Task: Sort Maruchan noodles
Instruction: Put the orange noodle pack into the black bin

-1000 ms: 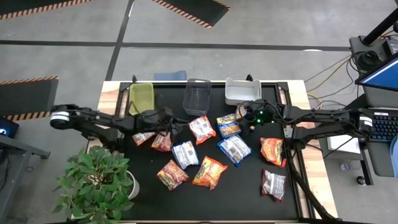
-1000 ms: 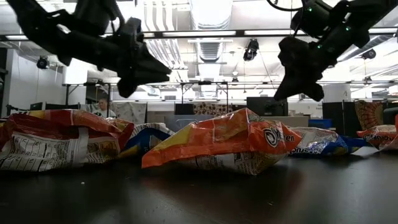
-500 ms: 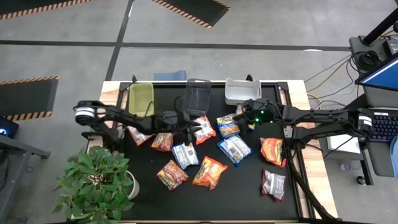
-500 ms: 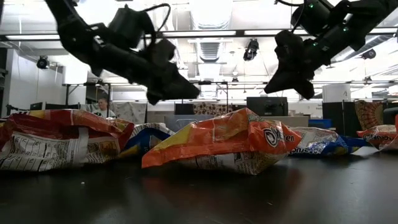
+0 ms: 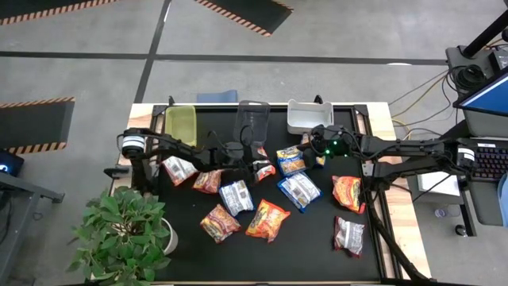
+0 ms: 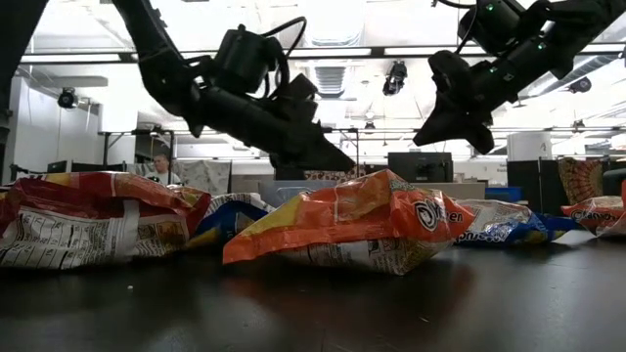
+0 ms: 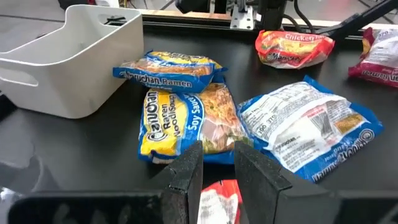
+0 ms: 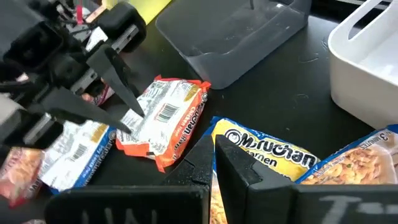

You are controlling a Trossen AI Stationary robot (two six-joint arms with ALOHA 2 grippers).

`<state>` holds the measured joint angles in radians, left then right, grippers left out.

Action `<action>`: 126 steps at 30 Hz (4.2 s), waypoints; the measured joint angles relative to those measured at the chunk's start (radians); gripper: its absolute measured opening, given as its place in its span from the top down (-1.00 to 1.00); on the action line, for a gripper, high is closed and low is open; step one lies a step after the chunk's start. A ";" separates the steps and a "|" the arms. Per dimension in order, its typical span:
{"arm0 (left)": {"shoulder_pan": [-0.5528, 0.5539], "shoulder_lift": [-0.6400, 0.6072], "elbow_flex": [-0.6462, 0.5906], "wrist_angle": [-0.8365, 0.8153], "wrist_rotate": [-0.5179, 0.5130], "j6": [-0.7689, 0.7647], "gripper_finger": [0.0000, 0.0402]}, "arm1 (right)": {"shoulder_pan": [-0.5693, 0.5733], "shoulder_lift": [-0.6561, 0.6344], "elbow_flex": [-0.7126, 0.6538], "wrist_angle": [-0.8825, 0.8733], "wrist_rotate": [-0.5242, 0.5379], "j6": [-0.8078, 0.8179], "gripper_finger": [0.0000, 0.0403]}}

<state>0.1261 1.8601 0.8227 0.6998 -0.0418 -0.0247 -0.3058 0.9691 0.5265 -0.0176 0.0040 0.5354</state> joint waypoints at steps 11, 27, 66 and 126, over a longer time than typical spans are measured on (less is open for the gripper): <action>0.000 0.031 0.035 0.016 0.000 -0.009 0.63 | -0.005 -0.002 0.015 -0.006 0.067 0.102 0.96; -0.002 0.031 0.034 0.010 0.001 -0.087 0.63 | -0.004 0.002 0.019 -0.004 0.067 0.162 0.70; -0.006 -0.258 -0.020 -0.590 0.034 0.159 0.63 | 0.046 0.440 0.323 -0.011 -0.064 0.104 -0.07; -0.010 -0.091 -0.228 -0.270 0.055 -0.070 0.81 | -0.004 0.847 0.591 -0.043 -0.278 -0.025 -0.07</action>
<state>0.1158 1.7695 0.5950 0.4301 0.0135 -0.0945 -0.3097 1.8157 1.1172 -0.0603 -0.2735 0.5102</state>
